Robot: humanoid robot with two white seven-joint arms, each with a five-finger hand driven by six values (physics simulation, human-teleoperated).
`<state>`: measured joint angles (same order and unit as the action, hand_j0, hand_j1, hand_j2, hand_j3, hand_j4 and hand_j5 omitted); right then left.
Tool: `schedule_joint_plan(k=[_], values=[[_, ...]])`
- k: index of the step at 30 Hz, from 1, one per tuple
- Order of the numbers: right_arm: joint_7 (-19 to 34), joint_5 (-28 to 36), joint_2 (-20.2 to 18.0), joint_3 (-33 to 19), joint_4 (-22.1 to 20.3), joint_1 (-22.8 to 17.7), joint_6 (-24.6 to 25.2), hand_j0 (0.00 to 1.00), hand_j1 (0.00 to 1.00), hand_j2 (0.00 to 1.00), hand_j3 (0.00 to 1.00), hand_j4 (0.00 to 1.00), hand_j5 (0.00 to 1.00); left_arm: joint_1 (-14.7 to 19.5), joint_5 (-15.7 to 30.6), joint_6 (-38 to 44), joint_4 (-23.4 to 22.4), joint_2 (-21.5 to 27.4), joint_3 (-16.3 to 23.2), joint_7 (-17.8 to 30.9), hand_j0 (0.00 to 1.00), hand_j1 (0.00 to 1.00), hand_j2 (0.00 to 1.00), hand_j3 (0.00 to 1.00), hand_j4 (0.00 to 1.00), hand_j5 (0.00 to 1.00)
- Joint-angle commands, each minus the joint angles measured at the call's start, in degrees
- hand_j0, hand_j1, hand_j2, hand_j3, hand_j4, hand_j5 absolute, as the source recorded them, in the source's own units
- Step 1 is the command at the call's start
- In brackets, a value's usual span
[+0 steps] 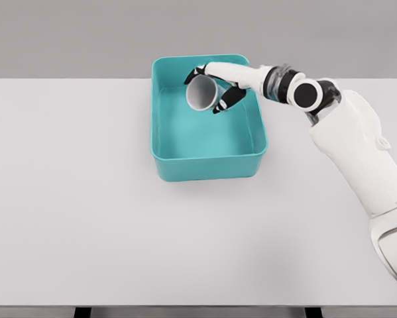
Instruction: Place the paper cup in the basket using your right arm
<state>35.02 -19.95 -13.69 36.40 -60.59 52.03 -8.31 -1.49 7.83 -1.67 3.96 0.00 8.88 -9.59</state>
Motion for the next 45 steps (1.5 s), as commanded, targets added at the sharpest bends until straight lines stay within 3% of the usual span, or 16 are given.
schedule_joint_plan(k=[1, 13, 14, 15, 28, 31, 35, 38, 41, 45], values=[[-0.02, -3.87, 1.03, 1.65, -1.02, 0.0, 2.24, 0.76, 0.76, 0.76, 0.76, 0.76, 0.76, 0.0, -0.01, 0.0, -0.01, 0.0, 0.0, 0.01, 1.0, 1.0, 1.0, 1.0, 1.0, 1.0], [-0.02, -8.53, 2.0, 4.64, -1.1, 0.97, 5.41, 0.77, 0.77, 0.77, 0.77, 0.77, 0.77, 0.0, -0.01, 0.0, -0.01, 0.0, 0.0, 0.01, 1.0, 1.0, 1.0, 1.0, 1.0, 1.0], [-0.02, -8.53, 1.91, 4.73, -1.19, 0.97, 5.41, 0.79, 0.79, 0.79, 0.79, 0.79, 0.79, 0.0, -0.01, 0.0, -0.01, 0.0, 0.0, 0.01, 1.0, 1.0, 1.0, 1.0, 1.0, 1.0], [-0.02, -8.53, 2.0, 4.64, -1.28, 0.97, 5.5, 0.99, 0.99, 0.99, 0.99, 0.99, 0.99, 0.0, -0.01, 0.0, -0.01, 0.0, 0.0, 0.01, 1.0, 1.0, 1.0, 1.0, 1.0, 1.0], [-0.02, -7.74, 1.47, 4.38, -4.44, 0.97, 5.5, 1.0, 1.0, 1.0, 1.0, 1.0, 1.0, 0.0, -0.01, 0.0, -0.01, 0.0, 0.0, 0.01, 1.0, 1.0, 1.0, 1.0, 1.0, 1.0], [-0.02, -0.81, 0.51, 3.5, -7.42, 0.79, 5.41, 1.0, 1.0, 1.0, 1.0, 1.0, 1.0, 0.0, -0.01, 0.0, -0.01, 0.0, 0.0, 0.01, 1.0, 1.0, 1.0, 1.0, 1.0, 1.0], [-0.02, 10.54, -5.73, -5.02, -18.94, -1.32, 4.97, 1.0, 1.0, 1.0, 1.0, 1.0, 1.0, 0.0, -0.01, 0.0, -0.01, 0.0, 0.0, 0.01, 1.0, 1.0, 1.0, 1.0, 1.0, 1.0], [-0.02, 12.91, -11.27, -13.37, -25.62, -5.8, 5.06, 1.0, 1.0, 1.0, 1.0, 1.0, 1.0, 0.0, -0.01, 0.0, -0.01, 0.0, 0.0, 0.01, 1.0, 1.0, 1.0, 1.0, 1.0, 1.0], [-0.02, 15.64, -16.1, -21.19, -27.82, -11.33, 4.53, 1.0, 1.0, 1.0, 1.0, 1.0, 1.0, 0.0, -0.01, 0.0, -0.01, 0.0, 0.0, 0.01, 1.0, 1.0, 1.0, 1.0, 1.0, 1.0], [-0.02, 15.82, -20.68, -32.53, -27.65, -20.65, 1.1, 1.0, 1.0, 1.0, 1.0, 1.0, 1.0, 0.0, -0.01, 0.0, -0.01, 0.0, 0.0, 0.01, 1.0, 1.0, 1.0, 1.0, 1.0, 1.0]])
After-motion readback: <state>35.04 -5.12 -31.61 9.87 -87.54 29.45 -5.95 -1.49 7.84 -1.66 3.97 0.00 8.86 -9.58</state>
